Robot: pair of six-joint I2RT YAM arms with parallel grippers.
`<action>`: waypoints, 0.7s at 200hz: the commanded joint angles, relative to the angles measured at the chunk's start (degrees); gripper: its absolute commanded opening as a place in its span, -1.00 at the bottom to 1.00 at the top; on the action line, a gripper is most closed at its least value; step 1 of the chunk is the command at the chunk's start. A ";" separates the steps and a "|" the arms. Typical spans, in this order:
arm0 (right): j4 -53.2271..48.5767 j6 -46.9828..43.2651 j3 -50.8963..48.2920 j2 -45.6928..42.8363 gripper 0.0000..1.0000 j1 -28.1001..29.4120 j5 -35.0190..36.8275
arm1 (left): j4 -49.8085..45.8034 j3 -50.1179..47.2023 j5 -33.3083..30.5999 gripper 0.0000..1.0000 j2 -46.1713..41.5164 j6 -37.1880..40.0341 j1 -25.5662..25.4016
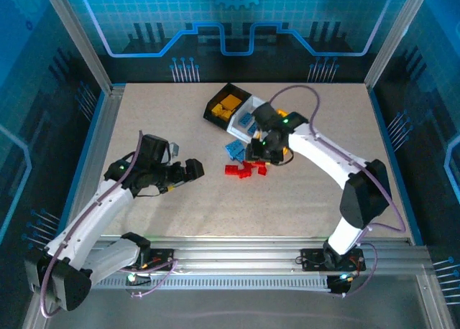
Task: Sort the legos into containers by color
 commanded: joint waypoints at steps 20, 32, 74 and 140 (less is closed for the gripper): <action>1.31 2.70 10.37 2.70 0.04 -6.07 -8.78 | 0.97 -0.14 0.38 0.98 0.55 -0.74 0.62; 2.11 3.35 13.34 5.29 0.05 -7.71 -11.33 | 0.47 -0.03 0.23 0.98 0.58 -0.65 0.70; 3.92 4.50 21.43 13.33 0.05 -11.59 -14.27 | -1.74 -0.53 -0.36 0.98 -0.61 -1.23 0.96; -3.65 -3.19 25.34 21.85 0.07 -16.54 -5.10 | -3.14 -2.43 -0.39 0.98 -3.02 -2.64 1.18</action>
